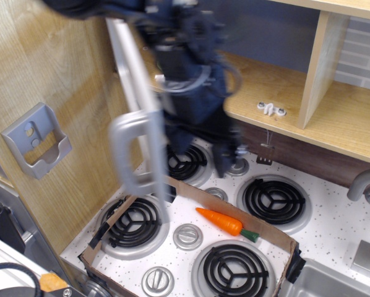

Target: Open microwave

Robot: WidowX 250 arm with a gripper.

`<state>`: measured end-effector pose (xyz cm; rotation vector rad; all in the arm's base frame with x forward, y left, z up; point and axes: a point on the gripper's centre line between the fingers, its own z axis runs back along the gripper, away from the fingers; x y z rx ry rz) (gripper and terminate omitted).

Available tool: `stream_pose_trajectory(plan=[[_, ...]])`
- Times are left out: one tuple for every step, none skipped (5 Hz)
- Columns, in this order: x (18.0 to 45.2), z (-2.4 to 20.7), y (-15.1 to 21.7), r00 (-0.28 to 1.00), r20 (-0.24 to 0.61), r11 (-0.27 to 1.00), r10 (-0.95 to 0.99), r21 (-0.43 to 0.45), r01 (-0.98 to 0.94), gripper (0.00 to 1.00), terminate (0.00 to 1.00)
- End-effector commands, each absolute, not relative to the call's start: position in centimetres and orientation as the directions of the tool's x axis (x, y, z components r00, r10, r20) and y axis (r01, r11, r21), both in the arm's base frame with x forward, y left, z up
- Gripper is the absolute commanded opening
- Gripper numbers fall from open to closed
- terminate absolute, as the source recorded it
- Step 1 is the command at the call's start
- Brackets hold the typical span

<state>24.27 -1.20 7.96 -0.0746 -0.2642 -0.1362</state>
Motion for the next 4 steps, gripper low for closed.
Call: stream_pose_trajectory(plan=[[22.69, 9.38, 1.74, 0.961, 0.262, 0.991, -0.086, -0.074, 0.108, 1.00, 0.00], [23.39, 9.54, 2.04, 0.962, 0.261, 0.993, -0.078, -0.069, 0.099, 1.00, 0.00], [23.39, 9.54, 2.04, 0.962, 0.261, 0.993, -0.078, -0.069, 0.099, 1.00, 0.00], [23.39, 9.54, 2.04, 0.962, 0.261, 0.993, -0.078, -0.069, 0.099, 1.00, 1.00]])
